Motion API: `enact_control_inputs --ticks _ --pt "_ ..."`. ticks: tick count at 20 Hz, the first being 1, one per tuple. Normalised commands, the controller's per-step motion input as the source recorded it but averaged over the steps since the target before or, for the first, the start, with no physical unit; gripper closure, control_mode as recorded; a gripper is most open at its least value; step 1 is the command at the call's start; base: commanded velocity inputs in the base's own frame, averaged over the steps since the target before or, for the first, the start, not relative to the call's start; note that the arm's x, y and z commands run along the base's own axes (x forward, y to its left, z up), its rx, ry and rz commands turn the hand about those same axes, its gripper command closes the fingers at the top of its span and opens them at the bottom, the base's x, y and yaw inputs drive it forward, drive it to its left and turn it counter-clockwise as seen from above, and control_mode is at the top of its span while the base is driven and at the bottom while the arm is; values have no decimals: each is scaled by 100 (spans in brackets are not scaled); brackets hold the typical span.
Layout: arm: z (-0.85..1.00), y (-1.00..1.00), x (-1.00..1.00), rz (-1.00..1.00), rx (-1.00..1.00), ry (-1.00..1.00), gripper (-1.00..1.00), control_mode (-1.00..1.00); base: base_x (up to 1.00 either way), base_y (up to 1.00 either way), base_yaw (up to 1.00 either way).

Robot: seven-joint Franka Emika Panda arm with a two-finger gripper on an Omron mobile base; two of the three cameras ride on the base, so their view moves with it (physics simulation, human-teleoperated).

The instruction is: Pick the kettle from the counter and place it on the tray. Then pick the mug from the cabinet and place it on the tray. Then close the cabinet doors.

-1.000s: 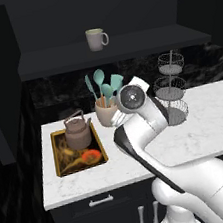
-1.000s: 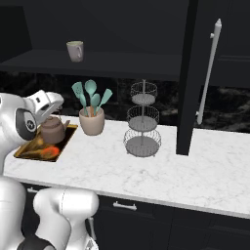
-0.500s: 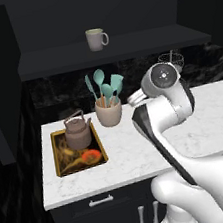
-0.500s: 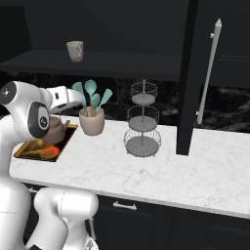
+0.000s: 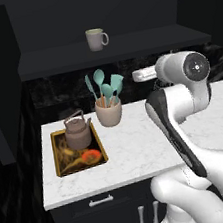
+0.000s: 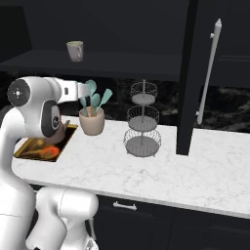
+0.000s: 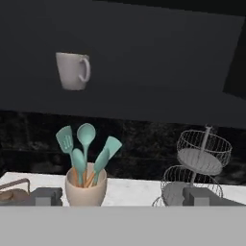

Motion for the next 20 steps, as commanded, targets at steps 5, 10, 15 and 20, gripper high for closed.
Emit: enact_control_inputs --ticks 5,10,15,20 --pt "79 2 -18 12 15 -2 -100 -100 0 0 0" --pt "27 2 -3 2 0 0 -100 -100 0 0 0" --pt "0 1 -3 0 0 0 -100 -100 0 0 0" --pt "0 2 3 0 0 0 -100 -100 0 0 0"
